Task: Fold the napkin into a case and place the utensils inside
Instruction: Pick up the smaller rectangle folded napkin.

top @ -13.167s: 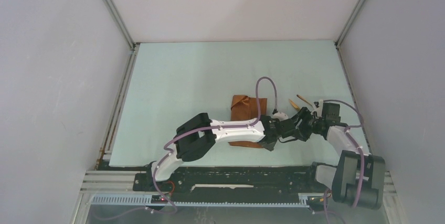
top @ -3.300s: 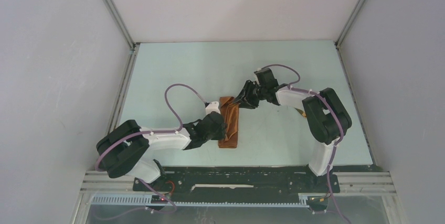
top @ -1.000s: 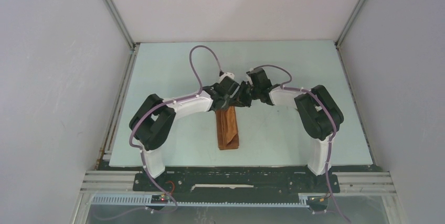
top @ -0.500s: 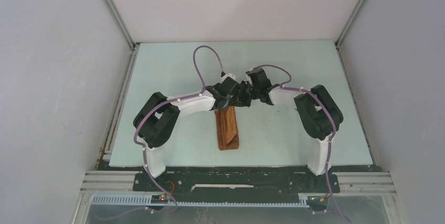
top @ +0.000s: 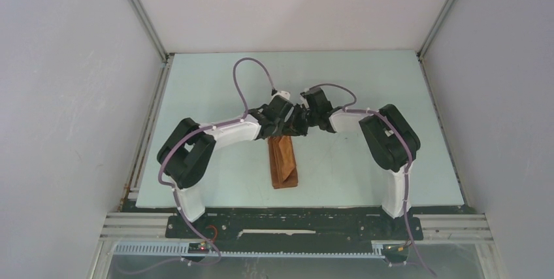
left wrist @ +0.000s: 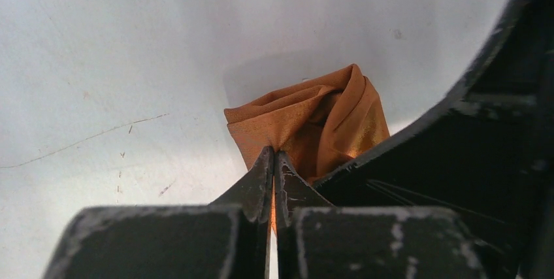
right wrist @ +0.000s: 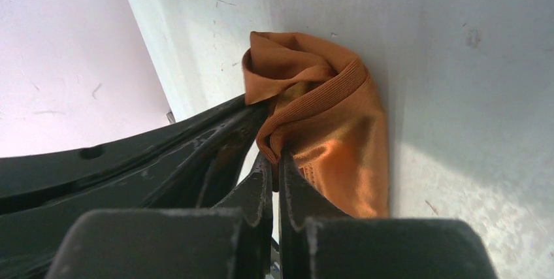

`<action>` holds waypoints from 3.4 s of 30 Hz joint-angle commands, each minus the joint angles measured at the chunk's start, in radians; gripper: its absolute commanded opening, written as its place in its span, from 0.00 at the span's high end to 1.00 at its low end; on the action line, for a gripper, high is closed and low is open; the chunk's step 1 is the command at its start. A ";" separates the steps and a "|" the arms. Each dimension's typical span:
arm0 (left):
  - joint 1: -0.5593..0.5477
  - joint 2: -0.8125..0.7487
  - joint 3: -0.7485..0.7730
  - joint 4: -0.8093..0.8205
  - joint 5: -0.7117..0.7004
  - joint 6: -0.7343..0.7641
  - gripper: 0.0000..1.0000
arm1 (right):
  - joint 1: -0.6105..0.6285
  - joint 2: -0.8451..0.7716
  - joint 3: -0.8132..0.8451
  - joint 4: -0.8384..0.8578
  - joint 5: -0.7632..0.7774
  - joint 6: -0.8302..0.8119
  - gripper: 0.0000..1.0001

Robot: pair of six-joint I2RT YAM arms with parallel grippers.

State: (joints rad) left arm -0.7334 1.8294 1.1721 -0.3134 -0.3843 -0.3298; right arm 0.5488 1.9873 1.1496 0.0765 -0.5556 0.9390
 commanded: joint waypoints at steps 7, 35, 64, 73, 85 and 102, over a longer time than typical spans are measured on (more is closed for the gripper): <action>0.063 -0.118 -0.111 0.143 0.129 -0.002 1.00 | 0.013 0.085 0.030 0.163 -0.085 0.026 1.00; 0.121 -0.183 -0.238 0.234 0.183 -0.045 1.00 | -0.037 0.071 0.036 0.283 -0.273 -0.047 0.61; 0.134 -0.241 -0.270 0.275 0.263 -0.074 1.00 | 0.019 0.267 0.150 0.230 -0.226 -0.110 0.69; 0.162 -0.243 -0.284 0.241 0.224 -0.108 1.00 | 0.000 0.184 0.113 0.195 -0.281 -0.125 0.60; 0.177 -0.250 -0.293 0.247 0.246 -0.109 1.00 | -0.033 0.172 0.057 0.394 -0.335 -0.002 0.63; 0.178 -0.265 -0.287 0.255 0.276 -0.101 1.00 | 0.029 0.333 0.184 0.380 -0.284 0.035 0.87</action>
State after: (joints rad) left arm -0.5579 1.6142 0.8783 -0.0856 -0.1429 -0.4274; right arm 0.5560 2.2810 1.2949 0.4419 -0.8646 0.9546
